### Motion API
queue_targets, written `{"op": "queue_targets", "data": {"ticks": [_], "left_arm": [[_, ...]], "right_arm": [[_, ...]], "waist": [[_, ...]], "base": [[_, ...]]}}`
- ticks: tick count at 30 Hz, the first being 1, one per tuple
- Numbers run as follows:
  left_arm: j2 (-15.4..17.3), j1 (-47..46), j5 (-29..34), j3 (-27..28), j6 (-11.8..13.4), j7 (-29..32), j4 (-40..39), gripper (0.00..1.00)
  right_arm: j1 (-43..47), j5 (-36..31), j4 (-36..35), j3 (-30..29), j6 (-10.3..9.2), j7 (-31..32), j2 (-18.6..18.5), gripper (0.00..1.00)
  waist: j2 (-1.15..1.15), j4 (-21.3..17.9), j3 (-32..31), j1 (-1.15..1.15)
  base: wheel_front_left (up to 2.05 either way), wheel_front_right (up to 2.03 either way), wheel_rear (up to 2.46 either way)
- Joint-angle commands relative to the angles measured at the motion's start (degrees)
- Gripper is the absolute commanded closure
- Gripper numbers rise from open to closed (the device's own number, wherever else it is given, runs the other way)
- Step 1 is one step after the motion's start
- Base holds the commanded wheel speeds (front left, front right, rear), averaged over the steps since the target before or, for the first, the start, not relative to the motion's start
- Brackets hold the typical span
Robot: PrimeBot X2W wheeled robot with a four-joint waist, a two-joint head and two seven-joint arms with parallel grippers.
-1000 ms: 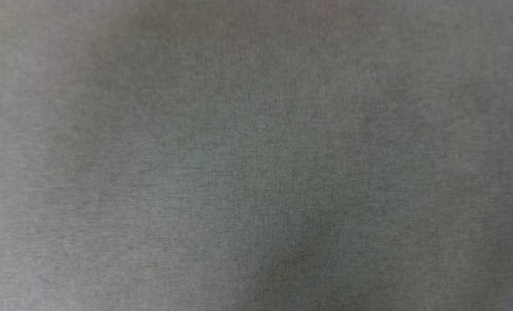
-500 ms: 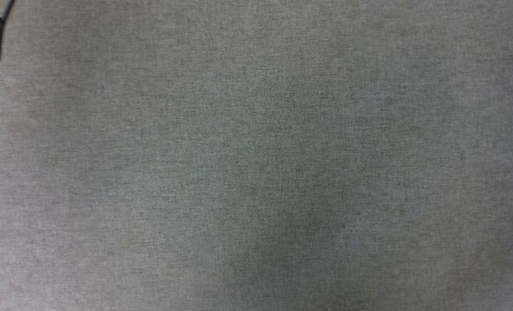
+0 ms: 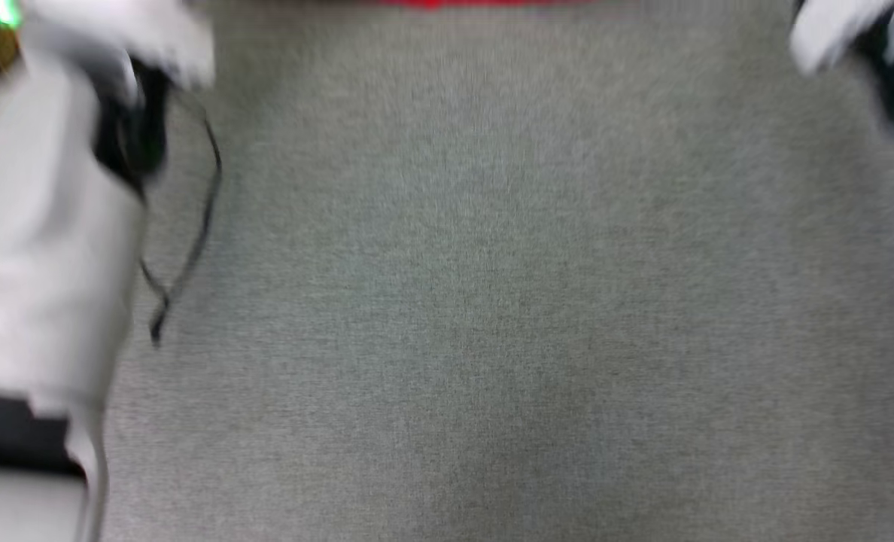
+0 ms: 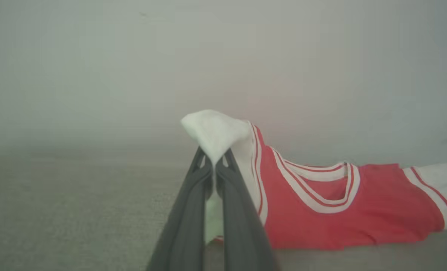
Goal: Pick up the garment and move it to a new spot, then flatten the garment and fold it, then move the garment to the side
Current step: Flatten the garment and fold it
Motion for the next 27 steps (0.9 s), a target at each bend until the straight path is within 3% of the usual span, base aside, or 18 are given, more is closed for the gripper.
{"op": "queue_targets", "data": {"ticks": [1, 9, 17, 27], "left_arm": [[0.11, 4.84, -0.6, 0.2, -0.26, -1.09, -0.24, 1.0], [1.22, 28.26, -3.03, 2.61, 1.31, -3.32, -7.8, 1.0], [2.85, 50.88, -4.29, 5.46, 7.7, -3.58, -22.24, 1.0], [5.15, 72.37, -4.43, 4.58, 15.8, 0.73, -38.11, 1.0]], "right_arm": [[4.89, 0.94, -1.34, 0.39, -0.04, -1.17, -0.97, 1.0], [25.96, 3.8, -9.01, -0.58, -0.04, -2.51, -3.6, 1.0], [46.06, 2.2, -18.72, -7.11, -0.04, 0.94, -5.33, 1.0], [72.41, -2.64, -30.55, -21.29, -0.04, 10.05, 0.43, 1.0]], "waist": [[0.0, 0.02, -5.02, -0.01], [0.0, -1.2, -14.0, -0.01], [0.0, -1.39, -20.83, -0.01], [0.0, -1.06, -26.69, -0.01]], "base": [[0.0, 0.0, 0.0], [0.0, 0.0, 0.0], [0.0, 0.0, 0.0], [0.0, 0.0, 0.0]]}}
